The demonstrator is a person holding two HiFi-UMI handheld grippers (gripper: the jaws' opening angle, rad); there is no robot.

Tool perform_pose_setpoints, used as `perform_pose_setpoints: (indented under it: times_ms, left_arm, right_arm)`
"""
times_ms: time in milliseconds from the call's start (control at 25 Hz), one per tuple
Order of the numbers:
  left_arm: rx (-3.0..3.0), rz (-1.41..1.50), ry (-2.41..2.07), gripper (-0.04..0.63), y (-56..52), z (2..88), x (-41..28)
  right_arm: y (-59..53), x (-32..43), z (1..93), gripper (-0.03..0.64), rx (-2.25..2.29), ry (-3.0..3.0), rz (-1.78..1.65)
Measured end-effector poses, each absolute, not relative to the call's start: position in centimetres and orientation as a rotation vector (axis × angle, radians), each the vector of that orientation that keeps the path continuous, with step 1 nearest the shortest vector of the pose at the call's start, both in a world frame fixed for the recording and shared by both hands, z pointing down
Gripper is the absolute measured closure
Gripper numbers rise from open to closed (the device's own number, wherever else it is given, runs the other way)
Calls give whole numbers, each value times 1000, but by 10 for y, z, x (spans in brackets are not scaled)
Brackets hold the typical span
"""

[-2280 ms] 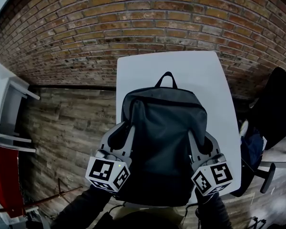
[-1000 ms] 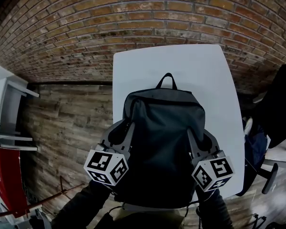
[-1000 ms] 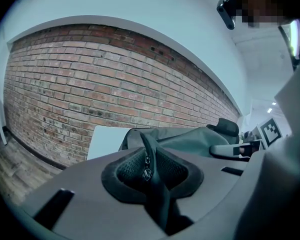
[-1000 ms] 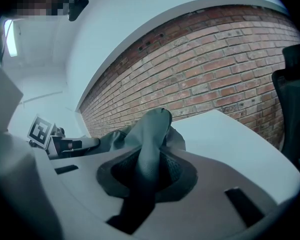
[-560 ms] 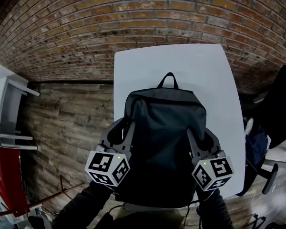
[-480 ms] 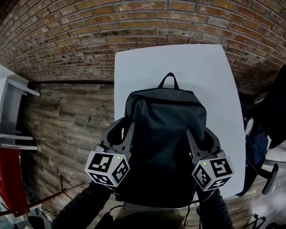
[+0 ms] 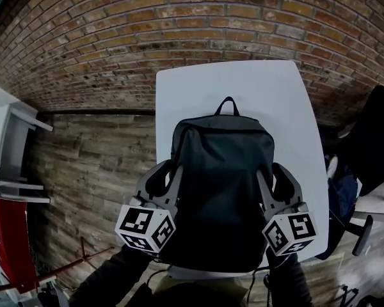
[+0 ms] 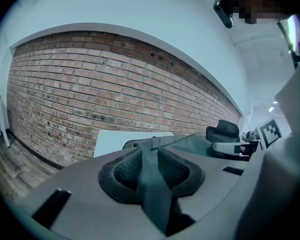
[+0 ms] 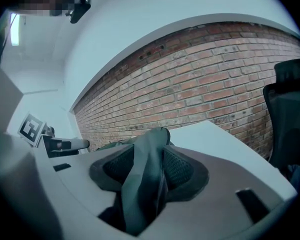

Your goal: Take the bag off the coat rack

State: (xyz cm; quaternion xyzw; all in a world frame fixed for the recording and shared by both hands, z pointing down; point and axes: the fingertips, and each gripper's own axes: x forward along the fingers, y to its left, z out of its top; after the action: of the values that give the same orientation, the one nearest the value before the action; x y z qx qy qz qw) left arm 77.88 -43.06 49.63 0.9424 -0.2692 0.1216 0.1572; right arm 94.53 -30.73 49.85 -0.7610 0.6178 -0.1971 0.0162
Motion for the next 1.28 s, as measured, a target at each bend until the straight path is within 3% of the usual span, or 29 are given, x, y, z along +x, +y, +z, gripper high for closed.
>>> perform_pose_setpoints:
  times_ms: [480, 640, 880, 1040, 1280]
  left_arm:
    - [2813, 243, -703, 502, -393, 440, 758]
    - [2852, 187, -687, 532, -374, 412, 738]
    - [2938, 63, -635, 546, -338, 362, 709]
    - [3007, -1, -621, 584, -312, 332, 680]
    - [3071, -113, -605, 586, -289, 299, 648]
  right_arm:
    - [-273, 906, 438, 445, -2390, 1906, -415]
    - [-263, 872, 406, 450, -2337, 1975, -325]
    - [-244, 813, 358, 563, -2281, 2036, -172]
    - [-233, 769, 330, 580, -2256, 2059, -99]
    - [-223, 718, 286, 591, -2243, 2064, 64]
